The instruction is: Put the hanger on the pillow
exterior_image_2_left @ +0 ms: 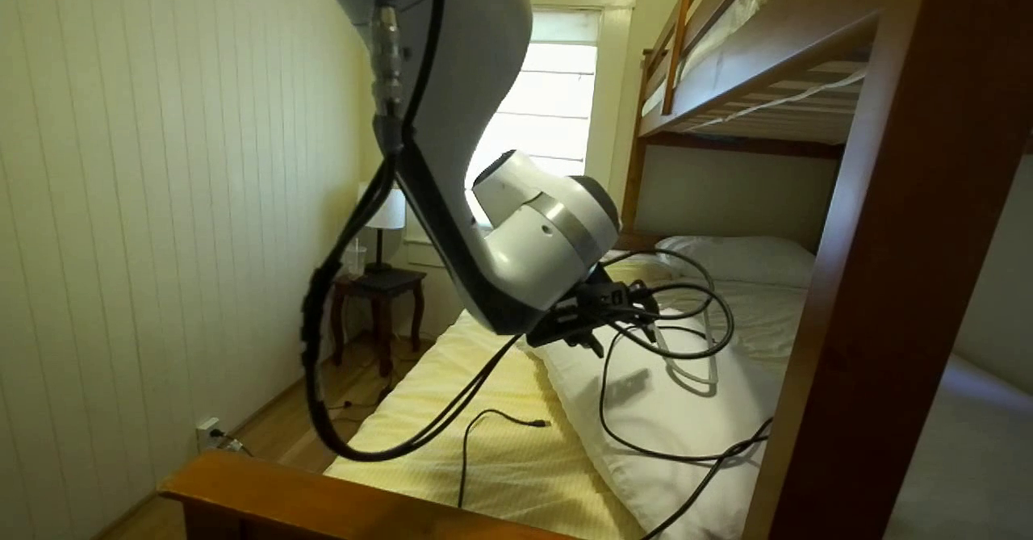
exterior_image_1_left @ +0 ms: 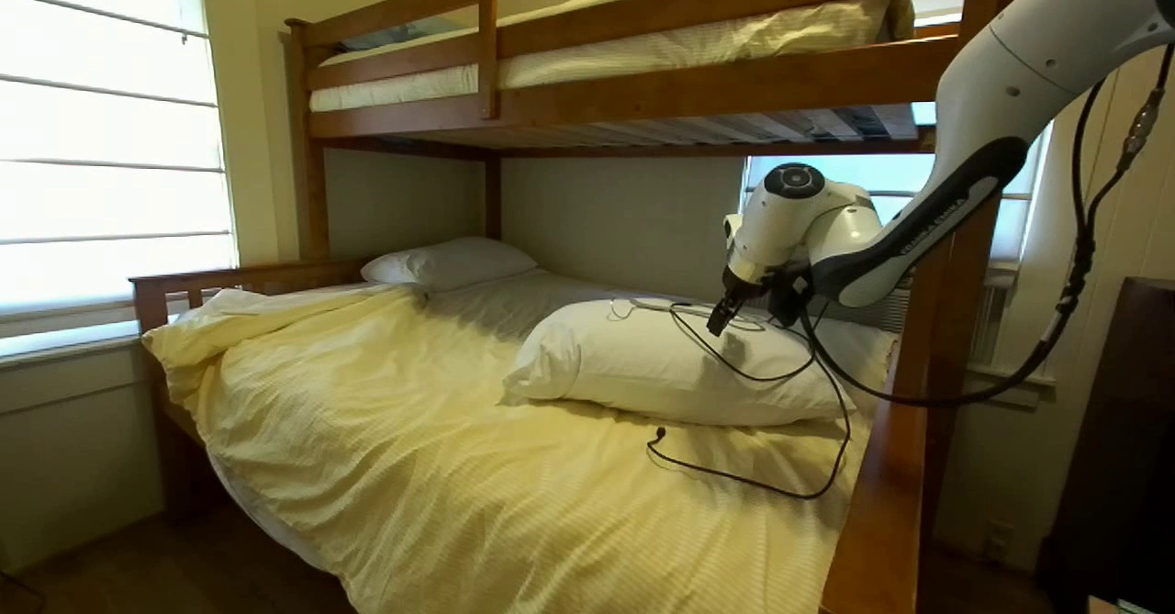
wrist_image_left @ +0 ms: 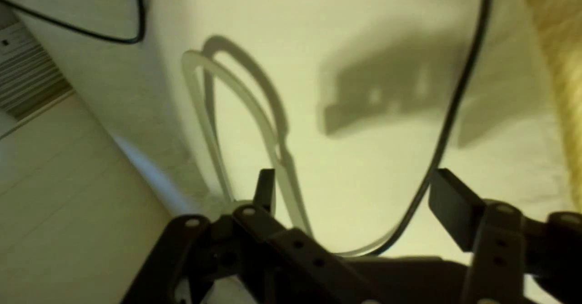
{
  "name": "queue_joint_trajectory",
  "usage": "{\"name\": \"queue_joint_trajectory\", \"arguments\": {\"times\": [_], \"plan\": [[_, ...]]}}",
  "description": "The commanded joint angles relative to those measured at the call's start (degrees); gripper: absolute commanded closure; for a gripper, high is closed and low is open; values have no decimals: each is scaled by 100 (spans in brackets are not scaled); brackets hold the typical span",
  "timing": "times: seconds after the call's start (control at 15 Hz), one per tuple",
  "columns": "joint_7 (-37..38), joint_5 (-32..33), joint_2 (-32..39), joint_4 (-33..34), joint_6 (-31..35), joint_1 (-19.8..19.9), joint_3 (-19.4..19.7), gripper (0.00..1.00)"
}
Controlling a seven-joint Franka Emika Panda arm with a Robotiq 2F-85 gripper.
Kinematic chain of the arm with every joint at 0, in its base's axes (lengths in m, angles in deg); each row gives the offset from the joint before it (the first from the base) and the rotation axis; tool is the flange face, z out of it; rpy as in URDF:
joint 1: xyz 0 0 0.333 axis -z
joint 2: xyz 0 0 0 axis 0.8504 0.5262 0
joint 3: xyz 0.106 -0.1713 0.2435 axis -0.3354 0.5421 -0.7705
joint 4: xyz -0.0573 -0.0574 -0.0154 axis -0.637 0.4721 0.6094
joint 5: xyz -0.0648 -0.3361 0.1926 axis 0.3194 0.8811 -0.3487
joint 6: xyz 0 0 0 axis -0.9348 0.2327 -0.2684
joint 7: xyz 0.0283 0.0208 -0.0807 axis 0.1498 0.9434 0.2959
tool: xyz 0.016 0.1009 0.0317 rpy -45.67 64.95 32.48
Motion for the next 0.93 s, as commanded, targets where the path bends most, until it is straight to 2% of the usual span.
{"name": "queue_joint_trajectory", "arguments": {"times": [0.0,0.07,0.47,0.53,0.67,0.8,0.87], "plan": [[-869,-1572,-774,-1108,300,335,-519,0],[-1039,-2021,-800,-1264,390,-286,10,0],[-1854,-4647,-1115,-2021,163,-1186,-82,0],[-1997,-5083,-1157,-2075,54,-1772,293,0],[-2334,-5953,-1401,-2160,-347,-2657,751,0],[-2812,-6850,-1996,-2157,-1125,-3539,1327,0],[-3094,-7289,-2273,-2014,-1519,-3985,1779,0]]}}
